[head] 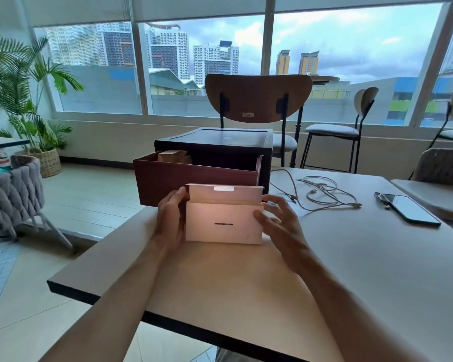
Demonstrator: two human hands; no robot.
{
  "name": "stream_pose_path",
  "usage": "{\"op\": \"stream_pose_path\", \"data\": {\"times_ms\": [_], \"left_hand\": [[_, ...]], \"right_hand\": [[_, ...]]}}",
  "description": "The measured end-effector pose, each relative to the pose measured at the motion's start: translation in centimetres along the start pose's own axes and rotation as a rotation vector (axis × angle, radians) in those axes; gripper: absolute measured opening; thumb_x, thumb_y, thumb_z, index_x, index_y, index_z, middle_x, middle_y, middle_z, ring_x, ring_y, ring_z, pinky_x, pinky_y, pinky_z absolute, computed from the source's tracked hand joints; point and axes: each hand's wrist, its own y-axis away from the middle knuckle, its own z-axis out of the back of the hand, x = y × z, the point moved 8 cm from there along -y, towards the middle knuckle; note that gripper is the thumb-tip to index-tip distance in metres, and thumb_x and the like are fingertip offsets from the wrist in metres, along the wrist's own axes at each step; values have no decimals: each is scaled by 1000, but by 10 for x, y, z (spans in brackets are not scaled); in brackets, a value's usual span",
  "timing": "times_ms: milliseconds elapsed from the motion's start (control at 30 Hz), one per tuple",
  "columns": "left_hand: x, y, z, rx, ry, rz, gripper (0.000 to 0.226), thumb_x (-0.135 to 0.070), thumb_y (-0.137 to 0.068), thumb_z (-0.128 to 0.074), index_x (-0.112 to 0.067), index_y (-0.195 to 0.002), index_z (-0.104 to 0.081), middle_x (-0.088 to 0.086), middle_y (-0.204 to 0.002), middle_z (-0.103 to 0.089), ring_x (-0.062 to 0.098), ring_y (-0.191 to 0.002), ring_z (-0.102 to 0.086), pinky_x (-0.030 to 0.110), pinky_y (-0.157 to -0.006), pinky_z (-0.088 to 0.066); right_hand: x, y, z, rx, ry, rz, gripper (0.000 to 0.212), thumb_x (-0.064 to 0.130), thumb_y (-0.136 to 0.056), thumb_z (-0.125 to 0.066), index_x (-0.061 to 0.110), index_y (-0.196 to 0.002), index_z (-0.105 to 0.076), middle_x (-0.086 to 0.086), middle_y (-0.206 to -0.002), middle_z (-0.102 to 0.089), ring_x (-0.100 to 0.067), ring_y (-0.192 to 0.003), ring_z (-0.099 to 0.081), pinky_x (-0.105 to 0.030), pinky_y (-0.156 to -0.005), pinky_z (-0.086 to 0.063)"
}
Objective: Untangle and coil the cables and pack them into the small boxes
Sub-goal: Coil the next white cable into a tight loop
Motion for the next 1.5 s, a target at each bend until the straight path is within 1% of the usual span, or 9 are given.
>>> {"op": "stream_pose_path", "data": {"times_ms": [167,400,500,700,867,933,1100,1333,1500], "left_hand": [[11,5,-10,148,-172,53,30,-38,-98,-57,-13,-110,-69,11,-99,-71,26,-87,-65,41,-79,-51],[-1,23,-27,275,-552,-165,36,-34,-104,-42,-21,-132,-59,-8,-122,-62,-6,-102,-58,15,-87,-48],[0,25,-36,352,-717,-291,46,-42,-103,-35,-22,-141,-51,-9,-143,-51,-2,-130,-45,14,-109,-33],[10,26,-40,315,-688,-172,61,-56,-101,-17,-25,-146,-43,-15,-147,-39,-2,-139,-28,13,-112,-16],[15,22,-42,365,-668,-96,26,-44,-103,-39,-39,-127,-48,-19,-122,-55,4,-118,-53,18,-96,-38],[16,24,-42,386,-655,-79,20,-42,-100,-52,-43,-120,-52,-15,-115,-60,3,-106,-60,23,-91,-46],[9,29,-45,405,-650,-131,41,-52,-80,-69,-29,-112,-57,-7,-103,-69,3,-90,-68,24,-73,-55],[-12,34,-49,247,-657,-343,31,-28,-90,-70,-11,-108,-51,-7,-87,-61,-6,-73,-61,15,-60,-49],[-10,30,-45,191,-752,-392,47,-53,-80,-72,-23,-105,-46,-2,-94,-61,1,-75,-61,22,-59,-53]], "right_hand": [[-8,-1,5,-22,-145,-72,24,21,-92,-67,20,-116,-63,-9,-116,-70,-30,-104,-69,-50,-87,-56],[-14,3,15,-82,-281,-151,26,22,-96,-62,14,-121,-64,-11,-107,-72,-27,-90,-70,-47,-75,-59],[-18,3,22,-169,-353,-179,23,18,-97,-61,11,-118,-67,-10,-100,-71,-19,-77,-68,-36,-65,-57],[-19,2,22,-311,-316,-178,27,24,-103,-47,17,-99,-73,-9,-95,-72,-25,-86,-63,-34,-72,-52],[-12,1,16,-286,-216,-156,28,50,-94,-54,27,-95,-70,-9,-103,-70,-29,-99,-65,-48,-86,-54],[-8,1,19,-262,-119,-107,19,41,-91,-63,25,-101,-69,-8,-104,-70,-28,-103,-65,-44,-83,-54],[-8,1,25,-295,-125,-57,15,24,-90,-71,21,-105,-70,-11,-106,-72,-31,-100,-69,-46,-82,-59],[-1,2,16,-204,-314,-47,37,25,-84,-75,19,-117,-59,-10,-101,-73,-23,-91,-70,-43,-84,-59],[-2,4,5,-140,-336,-93,63,14,-85,-76,18,-136,-39,-22,-120,-62,-34,-107,-67,-51,-93,-55]]}}
